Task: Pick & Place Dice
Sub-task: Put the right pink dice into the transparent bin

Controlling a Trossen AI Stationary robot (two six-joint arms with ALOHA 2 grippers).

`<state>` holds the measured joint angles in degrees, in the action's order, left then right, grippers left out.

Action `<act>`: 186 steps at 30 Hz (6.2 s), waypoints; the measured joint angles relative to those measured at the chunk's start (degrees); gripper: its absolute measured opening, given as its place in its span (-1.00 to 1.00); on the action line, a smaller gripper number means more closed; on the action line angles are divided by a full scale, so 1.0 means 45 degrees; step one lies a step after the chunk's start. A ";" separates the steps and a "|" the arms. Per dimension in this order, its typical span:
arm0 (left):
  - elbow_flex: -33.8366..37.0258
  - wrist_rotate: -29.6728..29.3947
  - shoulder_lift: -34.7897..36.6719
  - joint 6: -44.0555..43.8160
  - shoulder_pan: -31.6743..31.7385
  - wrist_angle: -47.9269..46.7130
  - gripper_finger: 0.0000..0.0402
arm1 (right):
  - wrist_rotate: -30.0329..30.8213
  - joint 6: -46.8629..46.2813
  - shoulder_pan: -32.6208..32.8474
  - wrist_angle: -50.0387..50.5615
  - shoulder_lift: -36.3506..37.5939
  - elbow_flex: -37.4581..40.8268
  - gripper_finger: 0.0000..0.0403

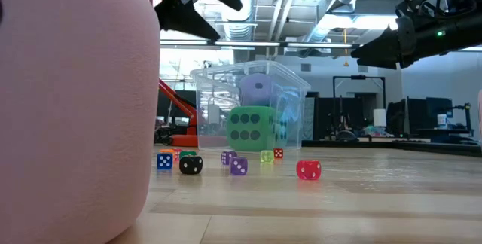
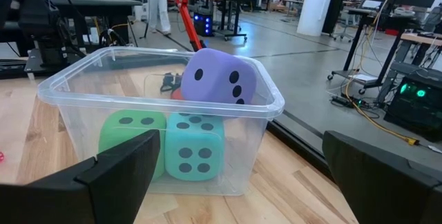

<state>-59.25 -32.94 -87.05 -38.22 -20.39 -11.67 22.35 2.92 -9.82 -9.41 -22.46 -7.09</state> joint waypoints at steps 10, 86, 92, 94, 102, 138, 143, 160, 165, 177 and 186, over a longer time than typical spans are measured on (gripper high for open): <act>0.0001 0.0646 -0.0582 -0.0227 -0.0420 0.0038 0.66 | 0.0000 0.0001 0.0000 -0.0005 0.0000 0.0000 0.99; 0.6209 -0.1397 0.5921 0.5936 0.0338 0.5858 0.66 | 0.0010 -0.0991 0.0010 -0.0010 0.0005 0.0000 0.99; 0.7565 -0.1320 0.7856 0.7100 0.0323 0.6235 0.66 | 0.0010 -0.0991 0.0010 -0.0010 0.0005 0.0000 0.99; 0.7876 -0.0939 0.8454 0.7554 0.0338 0.6249 0.66 | 0.0010 -0.0991 0.0010 -0.0010 0.0005 0.0000 0.99; 0.9302 0.1880 1.0283 0.9453 0.0562 0.7317 0.66 | 0.0010 -0.1111 0.0010 -0.0020 0.0005 0.0000 0.99; 1.1954 0.5937 1.5141 1.0744 0.2815 0.6625 0.66 | 0.0000 -0.2657 0.0010 0.2466 -0.0005 -0.2073 0.99; 1.1954 0.5932 1.5697 1.0965 0.2815 0.6407 0.66 | 0.0000 -0.2662 0.0010 0.2487 -0.0003 -0.2079 0.99; 1.1954 0.5894 1.7413 1.1088 0.2815 0.5482 0.66 | 0.0000 -0.2671 0.0010 0.2776 -0.0002 -0.2079 0.99; 1.1954 0.5897 1.7906 1.1094 0.2815 0.5107 0.66 | 0.0000 -0.2671 0.0010 0.2800 -0.0005 -0.2079 0.99; 1.1949 0.5391 1.9253 1.1108 0.2815 0.3317 0.66 | -0.0009 -0.2997 0.0010 0.3517 -0.0003 -0.2089 0.99; 1.1662 0.5270 1.9342 1.1001 0.2815 0.2672 0.66 | -0.0005 -0.3002 0.0010 0.3517 -0.0005 -0.2089 0.99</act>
<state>-6.77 -9.22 -0.01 11.29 -7.73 0.35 22.33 -10.59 -9.78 6.42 -22.48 -16.49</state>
